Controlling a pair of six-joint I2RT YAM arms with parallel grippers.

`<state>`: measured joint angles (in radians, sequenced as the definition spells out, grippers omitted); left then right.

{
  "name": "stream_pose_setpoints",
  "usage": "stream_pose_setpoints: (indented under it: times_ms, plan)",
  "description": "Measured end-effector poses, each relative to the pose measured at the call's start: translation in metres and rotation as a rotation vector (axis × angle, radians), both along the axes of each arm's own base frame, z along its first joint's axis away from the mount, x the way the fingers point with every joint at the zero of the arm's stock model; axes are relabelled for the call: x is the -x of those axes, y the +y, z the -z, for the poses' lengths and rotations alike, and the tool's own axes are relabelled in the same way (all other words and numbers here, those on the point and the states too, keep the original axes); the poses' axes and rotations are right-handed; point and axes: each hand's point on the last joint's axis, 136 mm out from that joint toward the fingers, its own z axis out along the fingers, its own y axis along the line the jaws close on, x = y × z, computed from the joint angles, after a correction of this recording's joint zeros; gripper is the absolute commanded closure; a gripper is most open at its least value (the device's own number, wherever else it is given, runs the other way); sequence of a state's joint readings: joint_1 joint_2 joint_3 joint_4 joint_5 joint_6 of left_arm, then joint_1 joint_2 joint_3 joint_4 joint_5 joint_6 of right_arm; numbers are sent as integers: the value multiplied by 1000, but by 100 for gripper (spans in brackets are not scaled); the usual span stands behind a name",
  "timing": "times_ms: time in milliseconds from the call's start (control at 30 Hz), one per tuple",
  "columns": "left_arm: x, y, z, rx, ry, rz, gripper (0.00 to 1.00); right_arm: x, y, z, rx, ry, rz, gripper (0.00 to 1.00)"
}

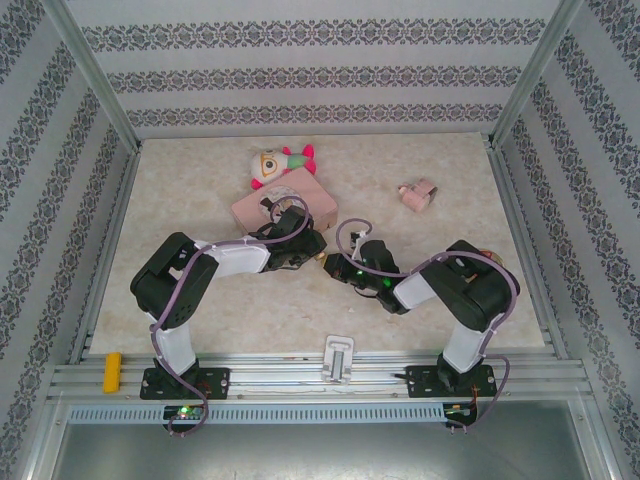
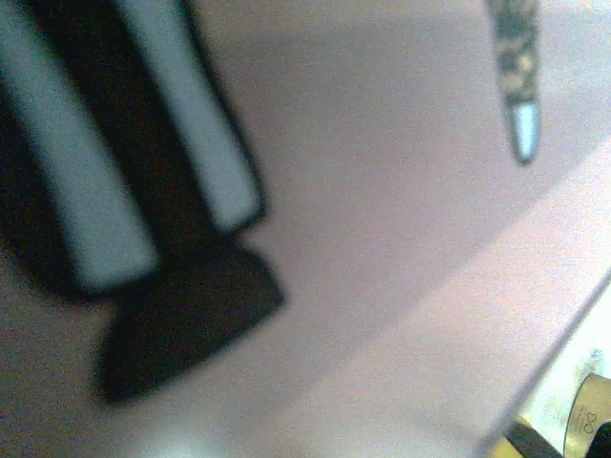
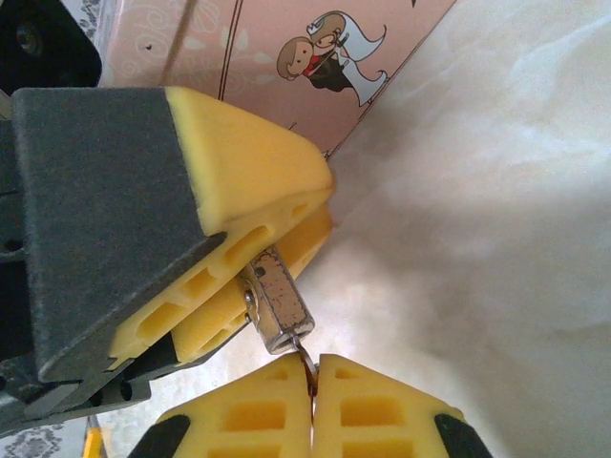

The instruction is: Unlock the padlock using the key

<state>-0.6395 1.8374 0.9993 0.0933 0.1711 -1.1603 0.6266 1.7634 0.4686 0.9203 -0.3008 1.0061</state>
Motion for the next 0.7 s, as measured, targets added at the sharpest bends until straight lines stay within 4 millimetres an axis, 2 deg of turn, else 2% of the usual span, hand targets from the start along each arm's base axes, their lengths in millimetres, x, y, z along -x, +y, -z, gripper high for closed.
stream_pose_setpoints:
  times_ms: [367, 700]
  plan:
    - [0, -3, -2, 21, 3, 6, 97, 2, -3, -6, 124, -3, -7, 100]
    - [-2, -4, -3, 37, -24, 1, 97, -3, -2, -6, -71, 189, 54, 100]
